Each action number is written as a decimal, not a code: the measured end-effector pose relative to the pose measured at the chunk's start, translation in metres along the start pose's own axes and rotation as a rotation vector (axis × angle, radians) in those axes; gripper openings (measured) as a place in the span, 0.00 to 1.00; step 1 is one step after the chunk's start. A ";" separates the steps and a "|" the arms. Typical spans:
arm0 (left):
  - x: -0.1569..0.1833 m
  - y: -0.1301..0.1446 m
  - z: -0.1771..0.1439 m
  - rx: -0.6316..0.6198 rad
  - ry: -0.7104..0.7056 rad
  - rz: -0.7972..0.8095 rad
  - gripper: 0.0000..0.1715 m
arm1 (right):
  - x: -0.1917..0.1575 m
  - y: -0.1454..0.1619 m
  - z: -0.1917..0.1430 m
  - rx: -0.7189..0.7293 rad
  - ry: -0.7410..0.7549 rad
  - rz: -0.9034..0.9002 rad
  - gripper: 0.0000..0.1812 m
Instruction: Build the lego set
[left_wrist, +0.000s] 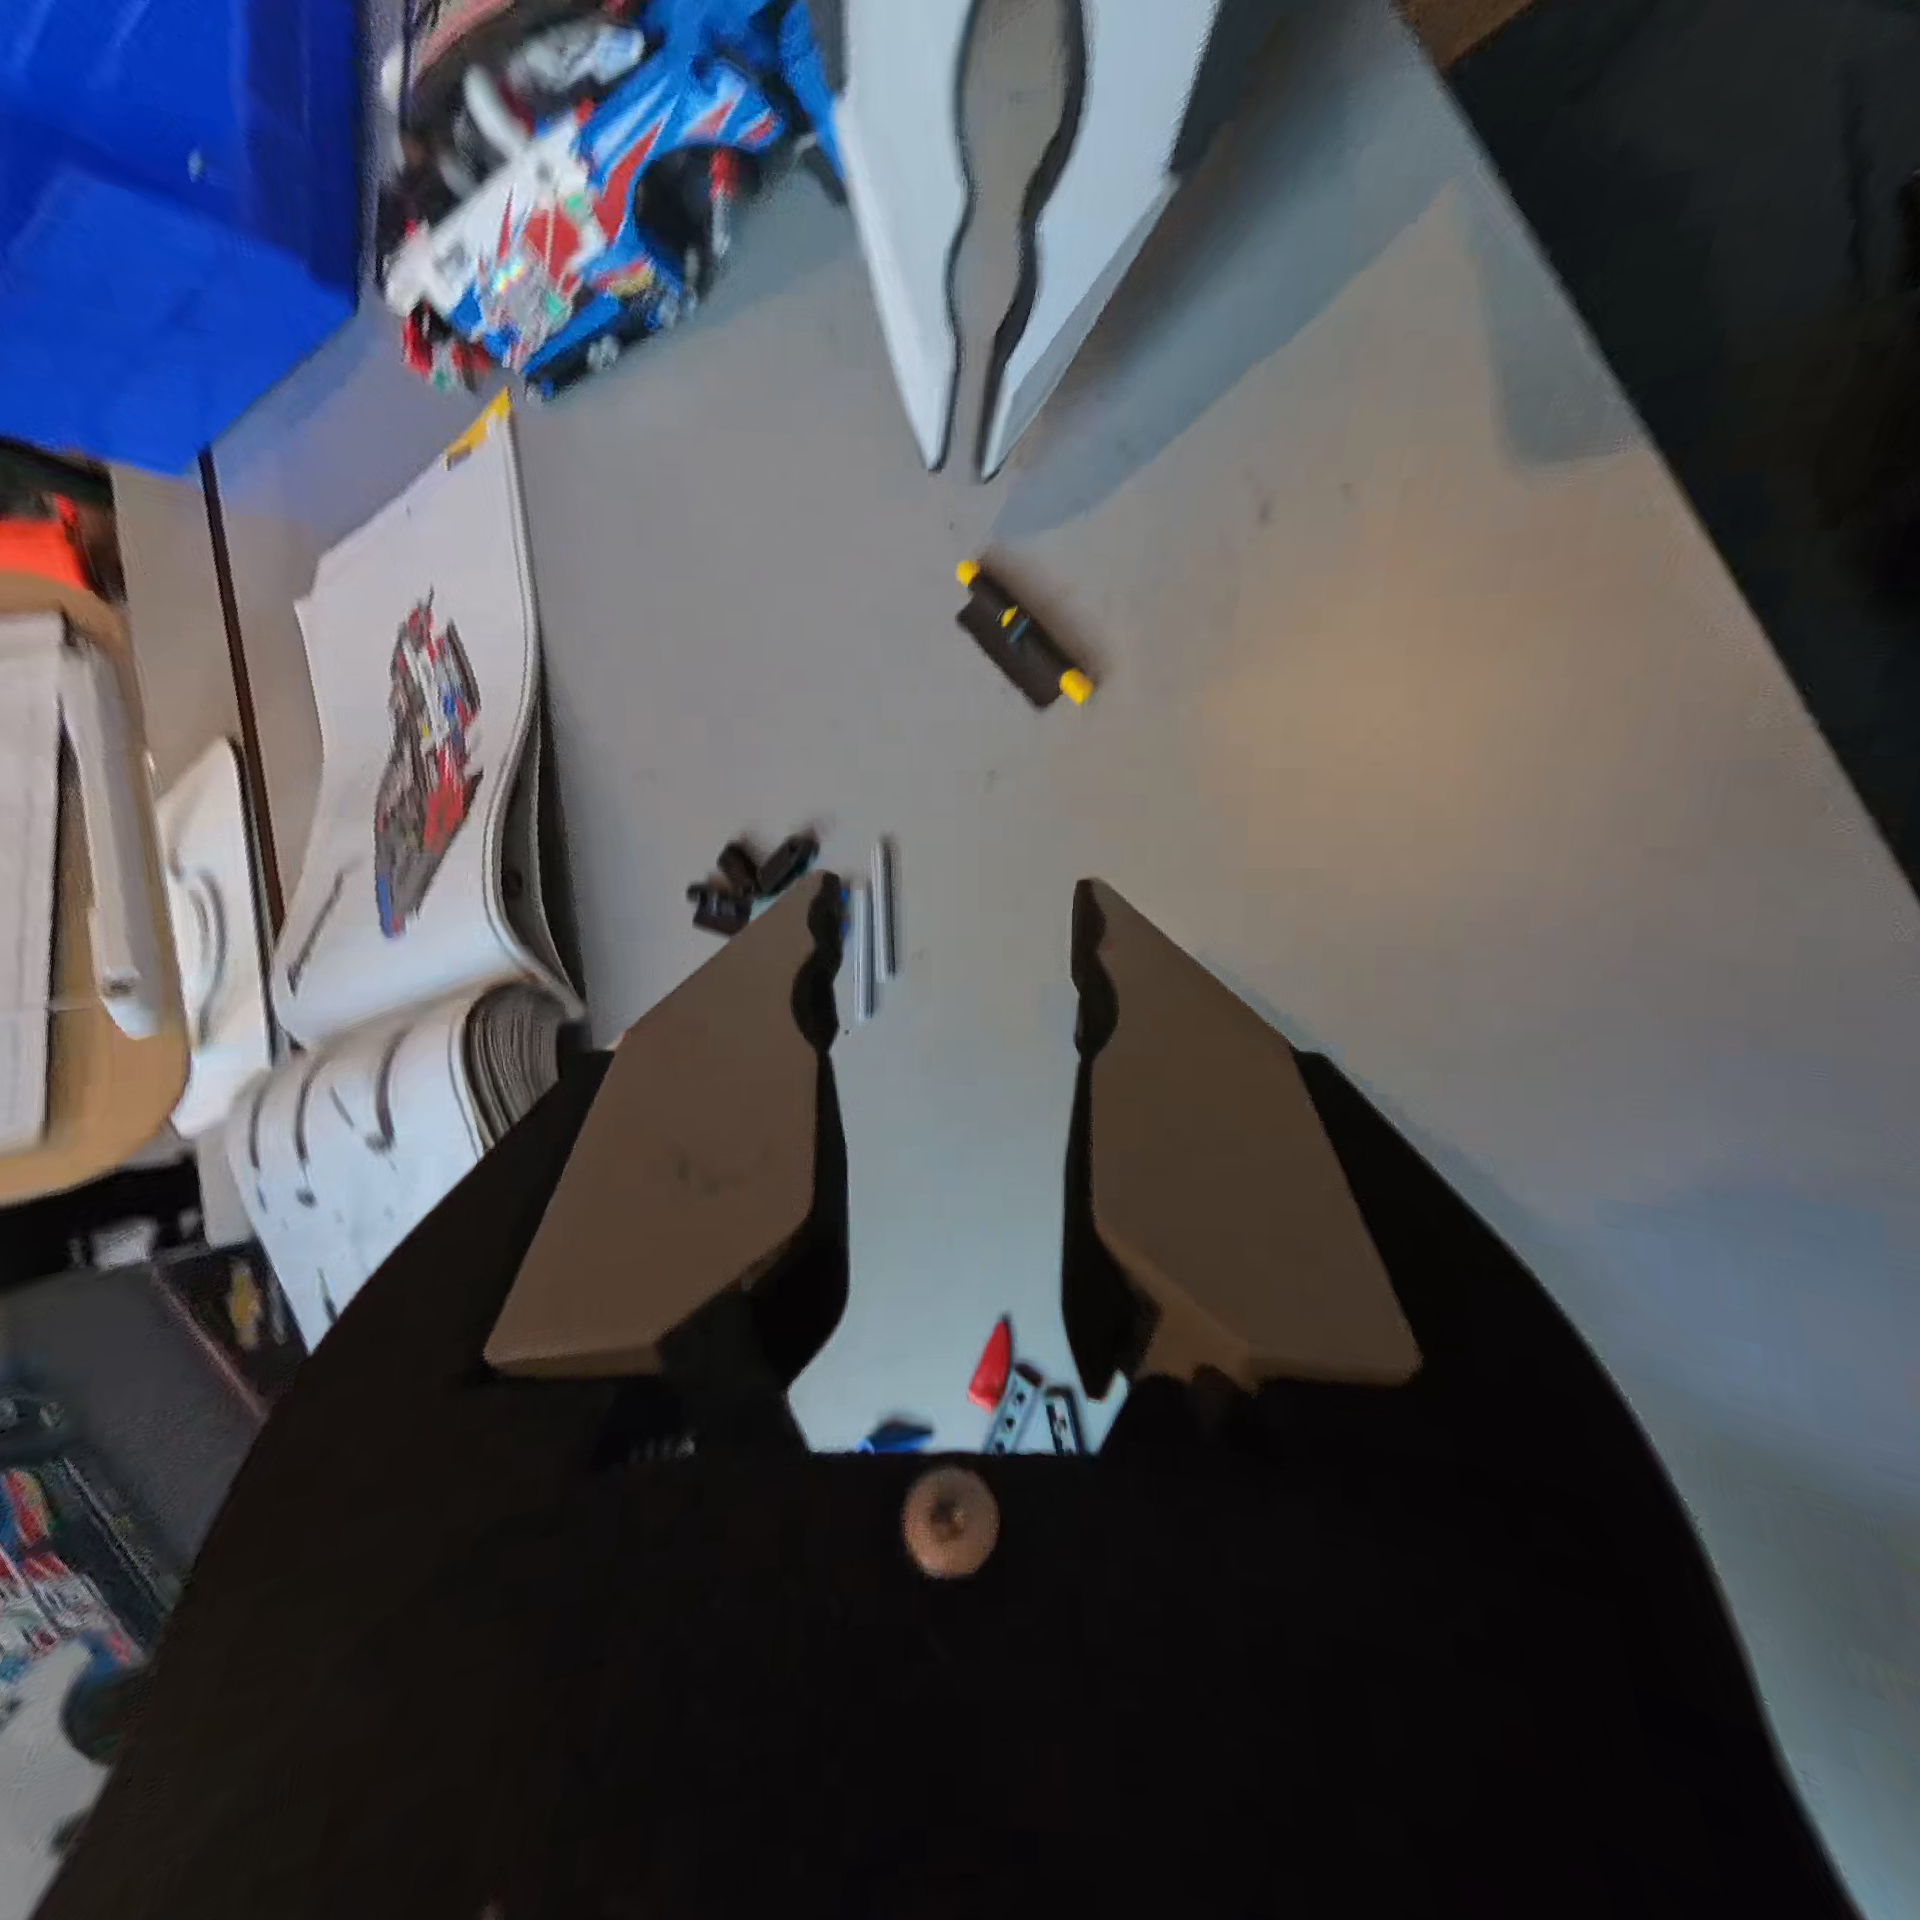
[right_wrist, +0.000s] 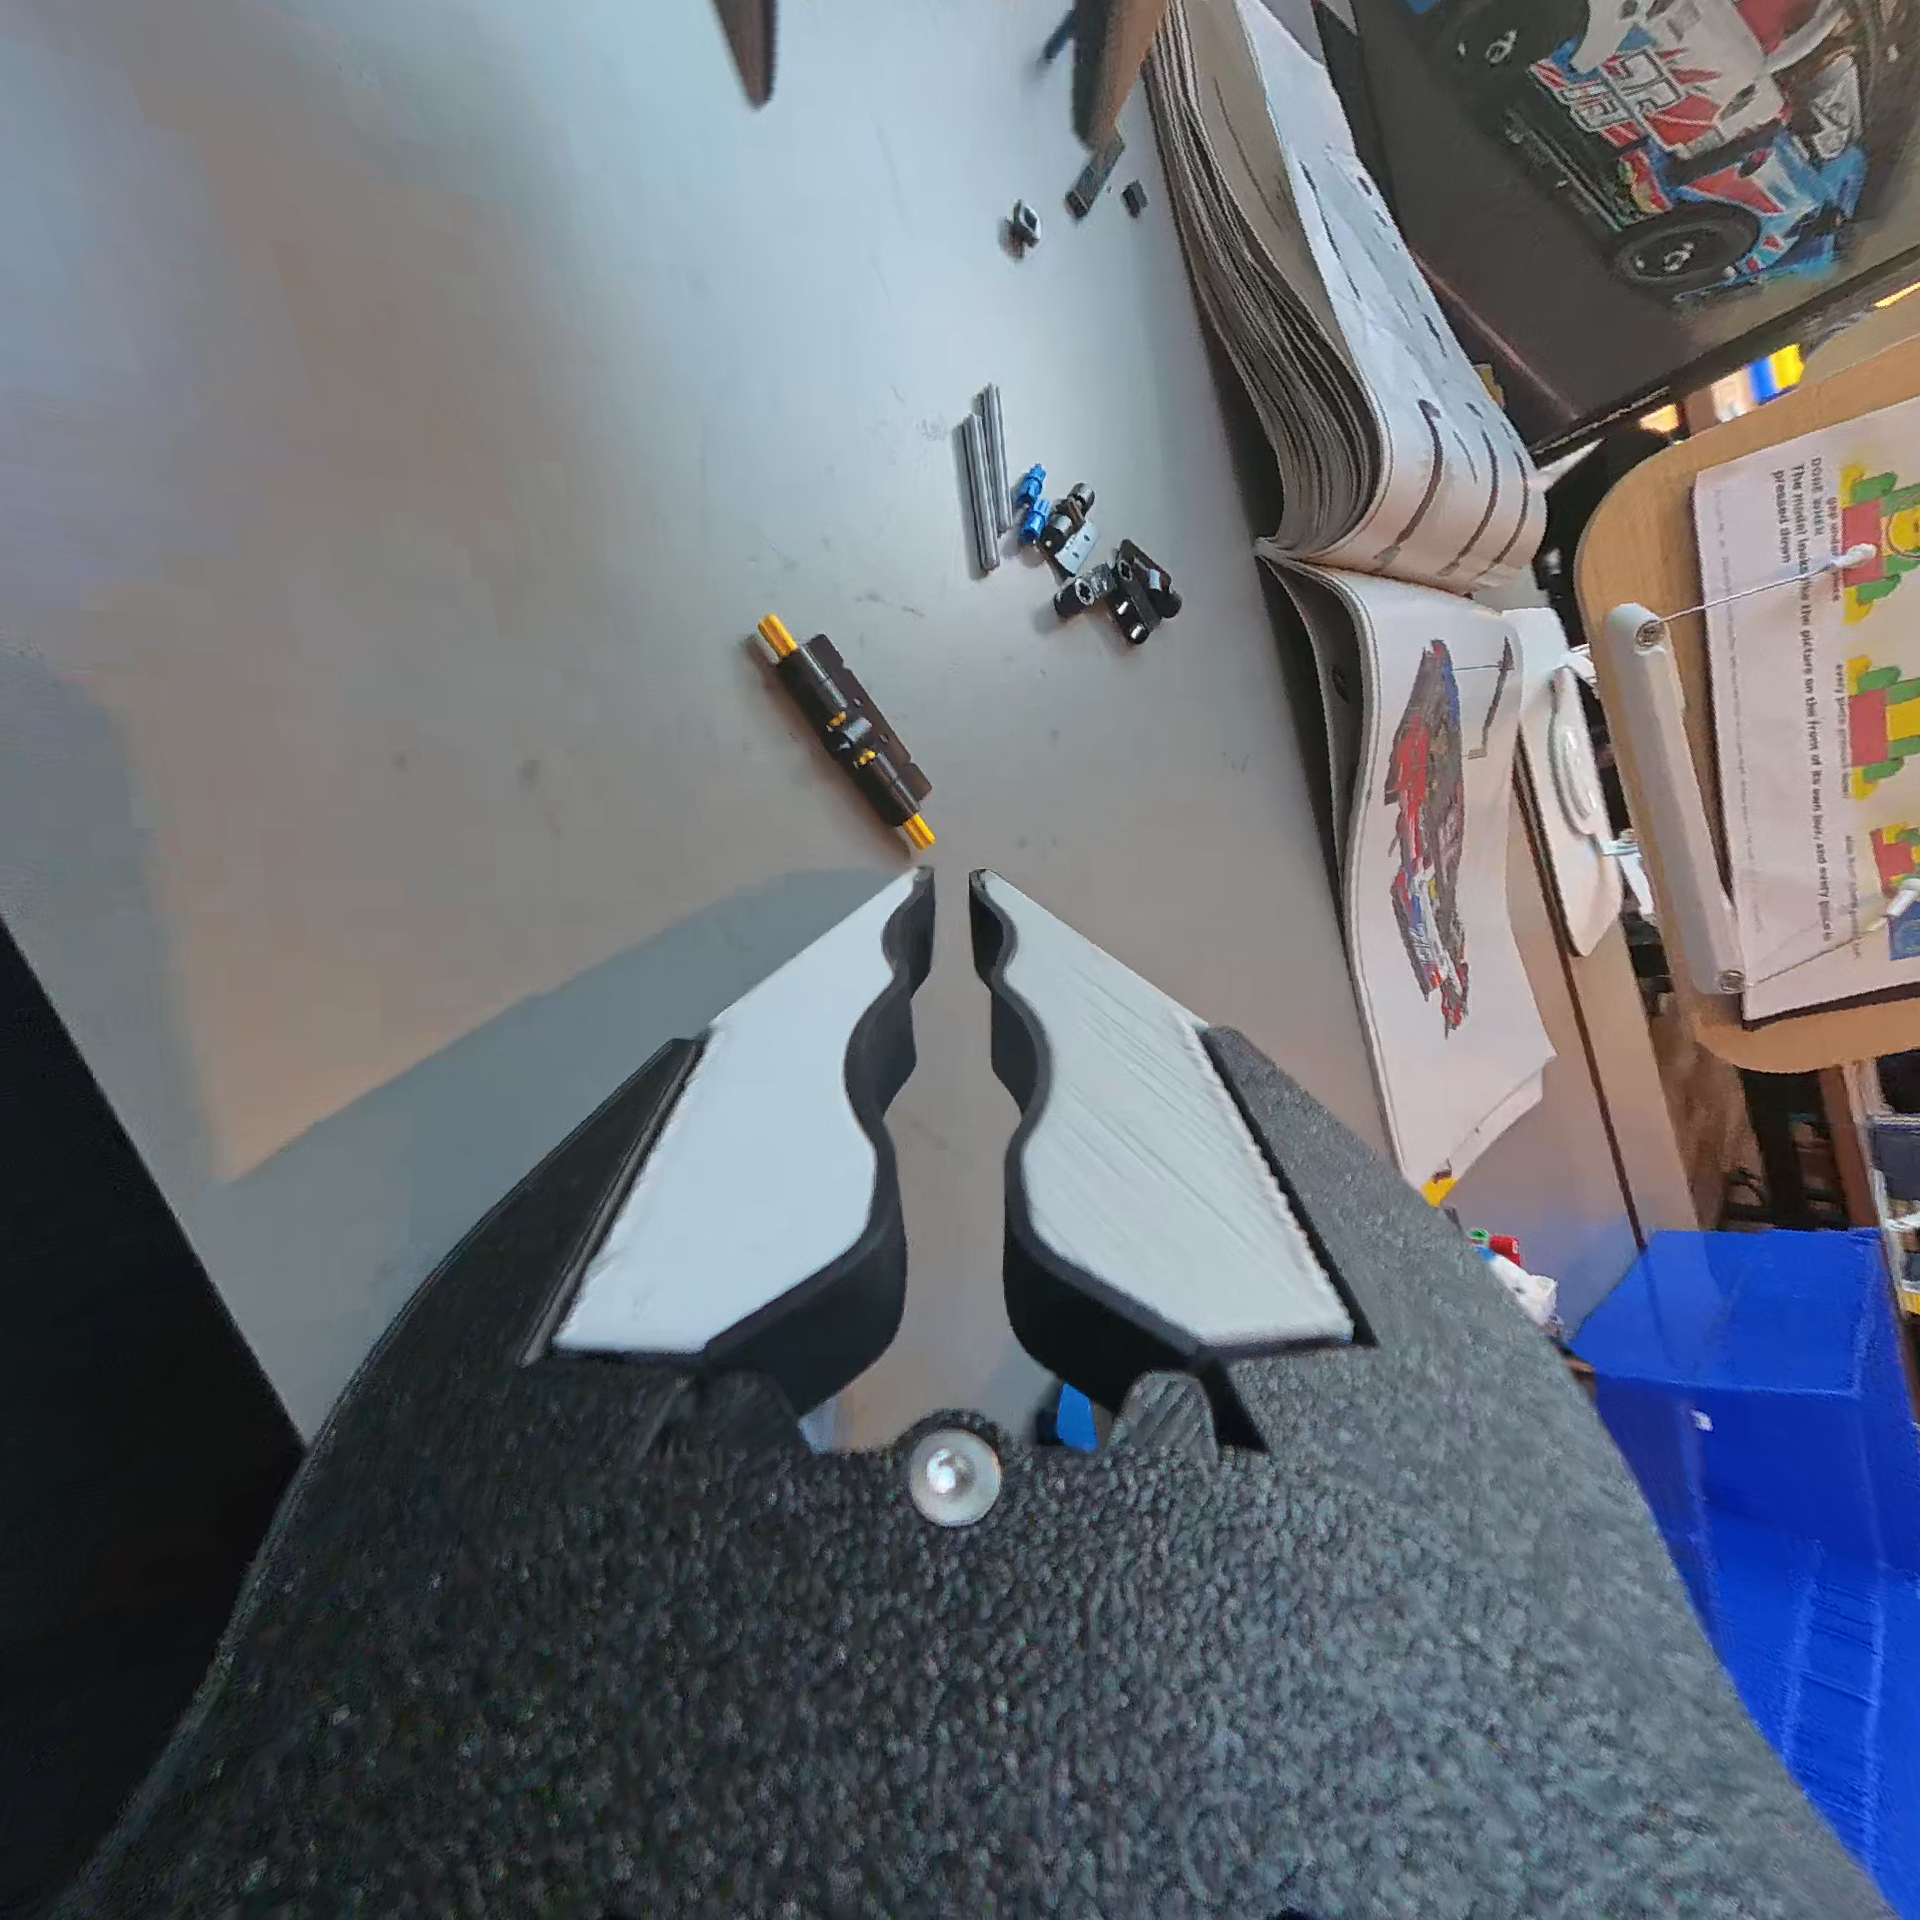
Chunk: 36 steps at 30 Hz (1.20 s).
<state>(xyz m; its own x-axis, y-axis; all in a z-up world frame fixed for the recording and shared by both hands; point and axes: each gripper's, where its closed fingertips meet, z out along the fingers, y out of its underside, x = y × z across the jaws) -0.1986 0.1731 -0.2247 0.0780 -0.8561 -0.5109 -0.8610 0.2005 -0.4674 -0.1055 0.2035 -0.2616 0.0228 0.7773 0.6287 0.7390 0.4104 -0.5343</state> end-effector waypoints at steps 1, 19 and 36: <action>-0.006 0.012 -0.002 -0.027 -0.008 -0.059 0.24 | -0.001 -0.001 0.000 0.006 -0.018 0.017 0.05; 0.041 0.003 0.015 0.057 0.435 -0.493 0.22 | -0.023 -0.017 0.023 -0.034 -0.447 -0.220 0.02; 0.020 -0.004 0.043 0.068 0.455 -0.837 0.22 | -0.012 -0.034 0.015 0.101 -0.042 -0.287 0.00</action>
<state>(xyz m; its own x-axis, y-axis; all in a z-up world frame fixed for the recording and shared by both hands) -0.1720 0.1755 -0.2645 0.4401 -0.8345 0.3314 -0.5826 -0.5463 -0.6018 -0.1411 0.1870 -0.2593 -0.2068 0.6413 0.7389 0.6407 0.6595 -0.3931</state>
